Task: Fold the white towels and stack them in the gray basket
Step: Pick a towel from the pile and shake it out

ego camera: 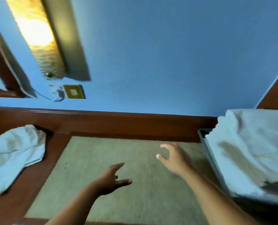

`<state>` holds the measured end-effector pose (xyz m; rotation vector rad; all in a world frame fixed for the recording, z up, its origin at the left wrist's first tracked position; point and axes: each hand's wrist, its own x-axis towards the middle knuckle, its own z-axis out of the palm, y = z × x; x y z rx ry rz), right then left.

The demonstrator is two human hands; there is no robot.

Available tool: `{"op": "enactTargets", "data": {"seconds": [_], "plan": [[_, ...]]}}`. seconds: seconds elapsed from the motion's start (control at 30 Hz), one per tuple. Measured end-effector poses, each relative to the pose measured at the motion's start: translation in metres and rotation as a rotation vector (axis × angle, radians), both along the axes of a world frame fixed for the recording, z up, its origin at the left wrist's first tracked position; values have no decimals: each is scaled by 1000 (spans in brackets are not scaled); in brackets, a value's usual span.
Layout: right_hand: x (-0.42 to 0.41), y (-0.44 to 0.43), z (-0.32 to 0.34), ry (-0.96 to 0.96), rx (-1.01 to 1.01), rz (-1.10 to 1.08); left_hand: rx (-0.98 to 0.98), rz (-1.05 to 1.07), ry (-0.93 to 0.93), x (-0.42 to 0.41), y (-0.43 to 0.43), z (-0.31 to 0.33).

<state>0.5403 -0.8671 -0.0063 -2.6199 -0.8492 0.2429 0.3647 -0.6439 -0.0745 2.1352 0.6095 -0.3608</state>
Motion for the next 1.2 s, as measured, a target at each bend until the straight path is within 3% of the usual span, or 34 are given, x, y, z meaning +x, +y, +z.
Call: {"op": "enactTargets", "data": {"seconds": [0.07, 0.2, 0.43, 0.87, 1.2], "plan": [[-48, 65, -1, 21, -5, 146, -7, 138, -15, -77, 50, 4], [-149, 182, -1, 68, 13, 389, 156, 338, 6, -222, 125, 16], [-274, 318, -5, 145, -30, 675, 225, 664, -24, -358, 191, 22], [-308, 521, -41, 289, -49, 734, 170, 841, -81, -396, 340, 3], [-316, 640, -106, 506, -36, 539, 127, 806, -16, -414, 463, -28]]}}
